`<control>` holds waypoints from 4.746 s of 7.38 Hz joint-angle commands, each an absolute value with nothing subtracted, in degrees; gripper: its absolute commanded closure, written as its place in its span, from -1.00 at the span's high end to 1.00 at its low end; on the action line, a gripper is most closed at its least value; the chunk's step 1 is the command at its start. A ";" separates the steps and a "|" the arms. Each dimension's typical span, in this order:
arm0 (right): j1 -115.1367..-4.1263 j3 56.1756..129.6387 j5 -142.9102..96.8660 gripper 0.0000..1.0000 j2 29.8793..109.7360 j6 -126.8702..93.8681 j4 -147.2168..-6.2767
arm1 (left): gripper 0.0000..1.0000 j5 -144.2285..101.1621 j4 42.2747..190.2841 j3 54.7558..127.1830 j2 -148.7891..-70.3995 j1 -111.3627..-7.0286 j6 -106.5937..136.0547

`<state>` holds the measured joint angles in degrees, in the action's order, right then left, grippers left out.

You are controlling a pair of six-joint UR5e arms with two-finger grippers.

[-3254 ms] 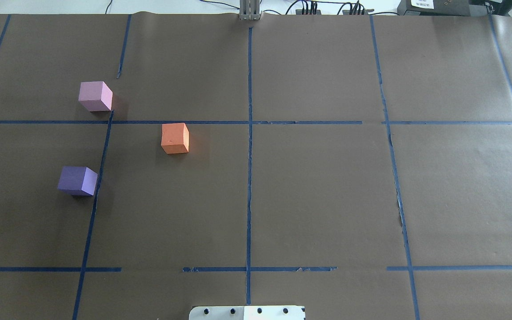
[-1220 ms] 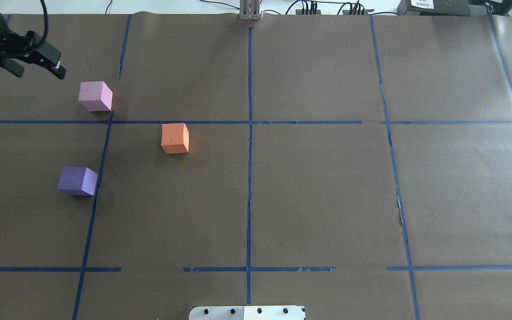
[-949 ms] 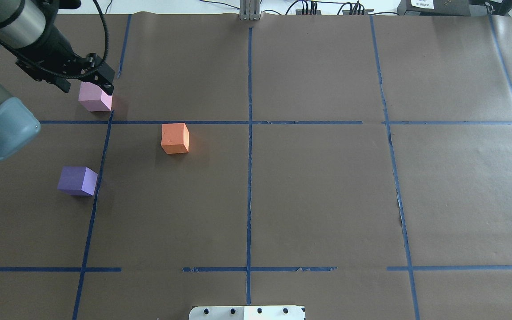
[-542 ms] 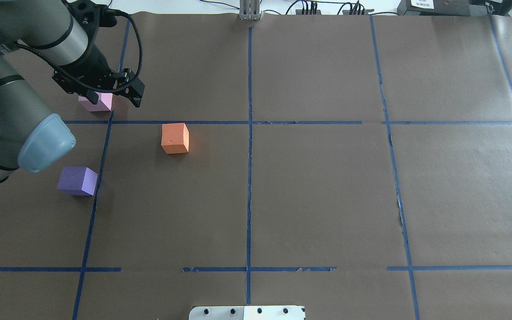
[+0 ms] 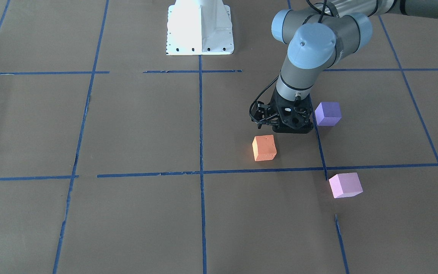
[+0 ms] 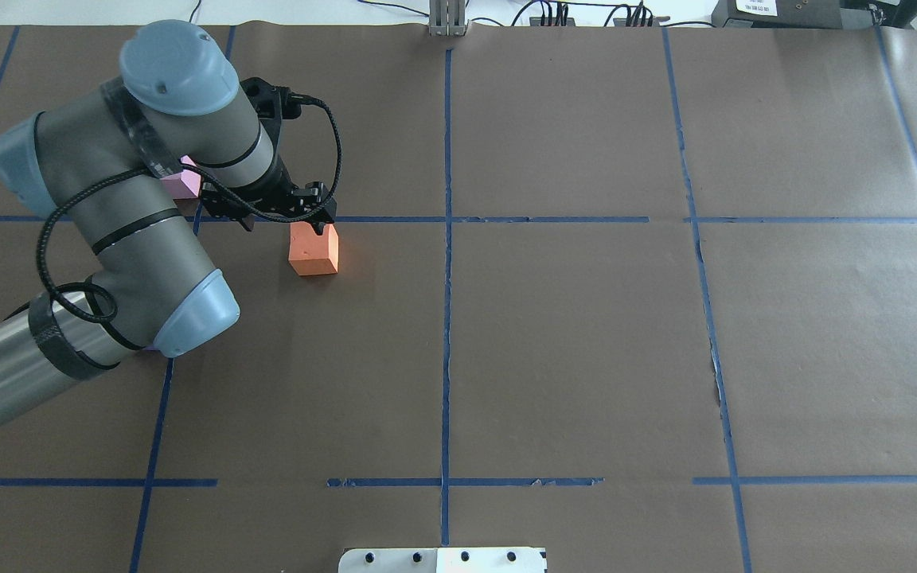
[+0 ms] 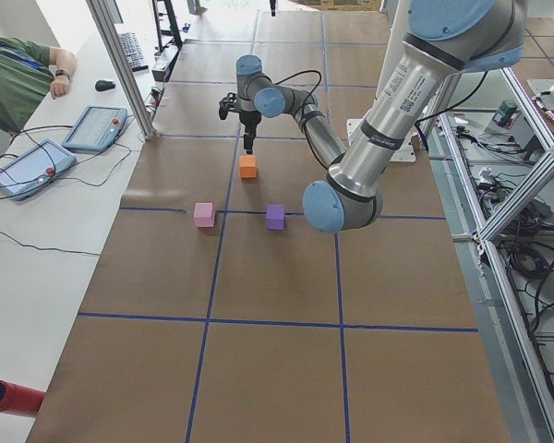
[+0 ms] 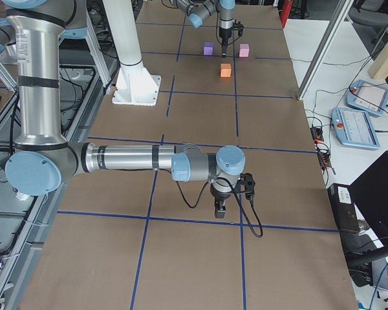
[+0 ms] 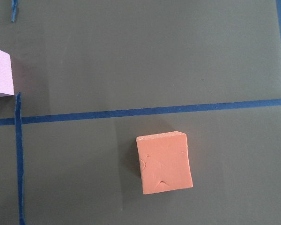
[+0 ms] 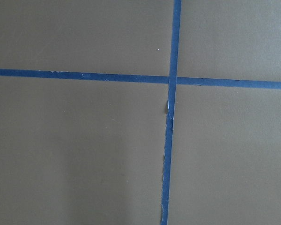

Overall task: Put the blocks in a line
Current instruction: 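Lower the left gripper and grasp the orange cube, then carry the orange cube with the left gripper toward the pink cube, then lower the orange cube between the pink and purple cubes, aligning it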

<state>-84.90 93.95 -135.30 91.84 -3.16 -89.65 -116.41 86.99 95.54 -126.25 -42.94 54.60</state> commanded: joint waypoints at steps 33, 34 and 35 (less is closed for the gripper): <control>-84.82 93.96 -135.26 1.00 91.84 -3.16 -89.65 | -0.82 -128.67 97.47 91.32 -109.95 -54.32 45.44; -84.90 93.96 -135.26 1.00 91.85 -3.16 -89.65 | -0.82 -128.58 97.47 91.32 -109.95 -54.23 45.35; -84.82 93.96 -135.35 1.00 91.85 -3.16 -89.65 | -0.82 -127.10 97.56 91.06 -109.69 -54.23 45.44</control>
<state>-84.86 93.95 -135.29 91.83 -3.16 -89.65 -128.26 97.45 91.27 -109.93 -54.26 45.40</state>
